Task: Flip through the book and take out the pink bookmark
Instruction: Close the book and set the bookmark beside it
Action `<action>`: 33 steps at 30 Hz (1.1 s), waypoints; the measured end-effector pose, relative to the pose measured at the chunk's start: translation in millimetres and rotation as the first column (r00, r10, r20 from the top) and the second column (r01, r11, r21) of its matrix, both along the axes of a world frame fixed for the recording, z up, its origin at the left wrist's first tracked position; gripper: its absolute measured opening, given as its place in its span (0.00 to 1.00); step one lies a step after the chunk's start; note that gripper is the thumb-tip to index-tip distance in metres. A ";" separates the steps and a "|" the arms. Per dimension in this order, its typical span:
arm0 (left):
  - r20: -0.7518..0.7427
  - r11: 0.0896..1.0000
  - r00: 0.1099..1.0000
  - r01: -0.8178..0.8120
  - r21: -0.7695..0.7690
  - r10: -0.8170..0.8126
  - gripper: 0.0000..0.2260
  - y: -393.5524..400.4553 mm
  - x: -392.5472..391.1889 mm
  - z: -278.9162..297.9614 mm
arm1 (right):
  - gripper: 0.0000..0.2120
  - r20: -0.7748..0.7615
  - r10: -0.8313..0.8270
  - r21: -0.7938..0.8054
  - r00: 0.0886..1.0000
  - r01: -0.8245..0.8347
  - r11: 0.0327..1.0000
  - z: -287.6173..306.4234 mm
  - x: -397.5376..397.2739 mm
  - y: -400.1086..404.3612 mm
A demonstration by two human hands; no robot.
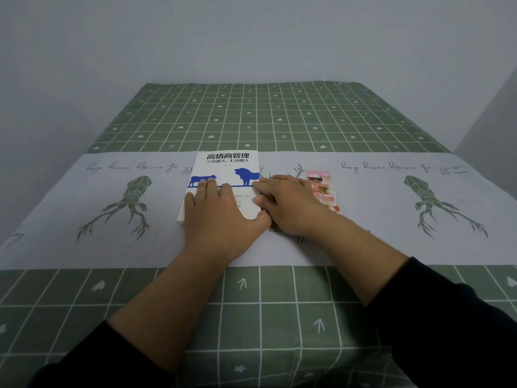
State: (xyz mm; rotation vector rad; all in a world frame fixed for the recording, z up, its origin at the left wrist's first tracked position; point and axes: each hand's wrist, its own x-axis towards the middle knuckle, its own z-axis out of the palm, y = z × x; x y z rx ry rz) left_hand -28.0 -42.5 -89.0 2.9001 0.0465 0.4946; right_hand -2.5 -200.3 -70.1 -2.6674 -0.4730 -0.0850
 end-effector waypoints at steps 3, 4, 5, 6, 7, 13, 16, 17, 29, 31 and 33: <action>-0.025 1.000 1.000 0.008 0.011 -0.008 0.42 1.2 -1.3 1.9 | 0.09 0.025 0.058 0.074 0.998 -0.060 0.995 7.2 -6.5 -5.3; -0.035 1.000 0.999 0.012 0.012 -0.011 0.42 1.6 -1.8 2.8 | 0.08 0.026 0.060 0.117 0.998 -0.062 0.991 9.5 -9.0 -9.4; -0.045 1.000 0.999 0.014 0.008 -0.014 0.43 1.4 -2.3 3.5 | 0.09 0.025 0.047 0.140 0.999 -0.050 0.989 11.4 -11.6 -14.3; -0.051 1.000 0.999 0.017 0.000 -0.017 0.43 1.2 -2.8 4.3 | 0.09 0.029 0.022 0.141 0.999 -0.026 0.990 12.8 -13.6 -20.5; -0.048 1.000 0.999 0.024 -0.006 -0.024 0.43 0.6 -3.6 4.9 | 0.08 0.041 -0.009 0.132 0.999 0.003 0.991 13.2 -15.5 -27.4; -0.007 0.993 0.994 0.110 -0.030 -0.110 0.39 -6.1 -9.0 12.7 | 0.13 0.118 -0.137 0.051 0.984 0.132 0.990 13.9 -26.3 -68.0; -0.068 0.986 0.987 0.137 -0.099 -0.144 0.34 -9.7 -8.3 17.8 | 0.11 0.102 -0.184 -0.034 0.978 0.188 0.982 11.0 -28.7 -79.2; -0.091 0.984 0.985 0.136 -0.112 -0.147 0.32 -11.0 -7.0 19.2 | 0.11 0.096 -0.190 -0.053 0.977 0.195 0.979 8.8 -28.2 -80.6; -0.046 0.992 0.991 0.124 0.006 -0.123 0.18 -12.3 1.1 17.5 | 0.13 0.098 -0.158 -0.076 0.983 0.165 0.983 -1.0 -16.4 -85.3; -0.033 0.992 0.992 0.123 0.005 -0.123 0.18 -12.5 1.6 16.1 | 0.12 0.082 -0.151 -0.091 0.985 0.158 0.983 -1.3 -14.8 -85.5; -0.027 0.993 0.993 0.118 0.003 -0.118 0.18 -12.5 2.1 14.8 | 0.09 0.069 -0.147 -0.092 0.987 0.153 0.984 -1.8 -13.6 -85.6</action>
